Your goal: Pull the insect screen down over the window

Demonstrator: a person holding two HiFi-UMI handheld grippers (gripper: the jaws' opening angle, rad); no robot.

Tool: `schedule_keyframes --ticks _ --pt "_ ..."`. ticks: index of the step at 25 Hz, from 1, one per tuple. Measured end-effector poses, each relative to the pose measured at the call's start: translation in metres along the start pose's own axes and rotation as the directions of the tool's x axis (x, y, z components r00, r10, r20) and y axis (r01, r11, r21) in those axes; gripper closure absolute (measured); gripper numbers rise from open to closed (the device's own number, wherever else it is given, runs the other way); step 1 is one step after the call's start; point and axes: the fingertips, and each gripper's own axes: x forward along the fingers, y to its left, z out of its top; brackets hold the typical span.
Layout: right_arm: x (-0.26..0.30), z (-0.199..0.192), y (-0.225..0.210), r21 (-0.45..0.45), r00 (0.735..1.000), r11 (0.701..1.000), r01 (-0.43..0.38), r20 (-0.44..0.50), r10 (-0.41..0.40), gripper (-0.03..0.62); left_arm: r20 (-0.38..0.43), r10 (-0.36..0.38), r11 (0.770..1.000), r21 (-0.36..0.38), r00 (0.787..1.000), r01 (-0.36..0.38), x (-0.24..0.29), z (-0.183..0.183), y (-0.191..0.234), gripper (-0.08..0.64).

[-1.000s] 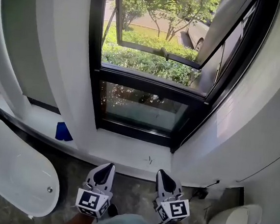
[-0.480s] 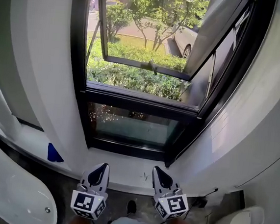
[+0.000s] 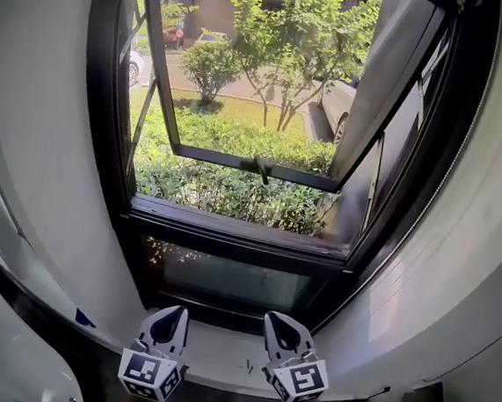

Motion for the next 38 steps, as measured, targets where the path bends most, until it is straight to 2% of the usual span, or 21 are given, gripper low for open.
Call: schedule_keyframes --ticks 6,9,11,14,16,18,21,24,26,29,32,35,36,38 --pt "0.024 0.014 -0.060 -0.065 1.000 0.998 -0.003 0.025 0.005 0.595 -0.014 0.041 0.998 0.042 0.999 -0.040 0.046 0.007 -0.004 0.547" --pt "0.033 0.032 -0.077 -0.136 0.999 0.991 0.001 0.050 0.006 0.595 -0.004 0.040 0.993 0.108 0.999 -0.039 0.062 0.023 0.001 0.546" --pt "0.041 0.050 -0.090 -0.205 0.998 0.979 0.015 0.065 -0.002 0.595 0.023 0.036 0.982 0.182 0.999 -0.040 0.074 0.043 0.008 0.546" --pt "0.058 0.086 -0.105 -0.325 0.997 0.945 0.038 0.075 -0.014 0.595 0.072 0.027 0.944 0.326 0.997 -0.049 0.094 0.085 0.025 0.546" --pt "0.069 0.116 -0.114 -0.411 0.996 0.909 0.066 0.089 -0.032 0.595 0.077 0.031 0.896 0.440 0.997 -0.062 0.109 0.114 0.039 0.547" --pt "0.083 0.150 -0.127 -0.481 0.992 0.871 0.099 0.111 -0.052 0.595 0.069 0.050 0.832 0.549 0.996 -0.080 0.129 0.143 0.055 0.546" --pt "0.104 0.199 -0.145 -0.598 0.988 0.789 0.142 0.136 -0.075 0.595 0.067 0.064 0.740 0.666 0.996 -0.093 0.155 0.188 0.078 0.546" --pt "0.120 0.241 -0.162 -0.665 0.984 0.727 0.171 0.149 -0.095 0.588 0.075 0.061 0.683 0.725 0.995 -0.096 0.169 0.230 0.095 0.541" --pt "0.132 0.273 -0.177 -0.714 0.978 0.669 0.207 0.170 -0.121 0.548 0.087 0.049 0.647 0.756 0.995 -0.098 0.180 0.261 0.103 0.476" --pt "0.148 0.325 -0.191 -0.787 0.967 0.562 0.254 0.204 -0.152 0.498 0.095 0.045 0.604 0.790 0.994 -0.103 0.194 0.305 0.118 0.383" --pt "0.157 0.380 -0.197 -0.862 0.955 0.415 0.291 0.233 -0.185 0.467 0.108 0.055 0.555 0.823 0.993 -0.121 0.205 0.352 0.133 0.330" --pt "0.171 0.426 -0.205 -0.904 0.940 0.290 0.315 0.255 -0.224 0.448 0.141 0.082 0.476 0.864 0.987 -0.163 0.212 0.403 0.149 0.264" --pt "0.172 0.443 -0.209 -0.909 0.933 0.259 0.326 0.266 -0.241 0.442 0.159 0.087 0.449 0.875 0.983 -0.181 0.214 0.421 0.153 0.254" --pt "0.171 0.479 -0.219 -0.907 0.916 0.222 0.357 0.294 -0.273 0.431 0.192 0.091 0.411 0.887 0.977 -0.213 0.216 0.458 0.157 0.231"
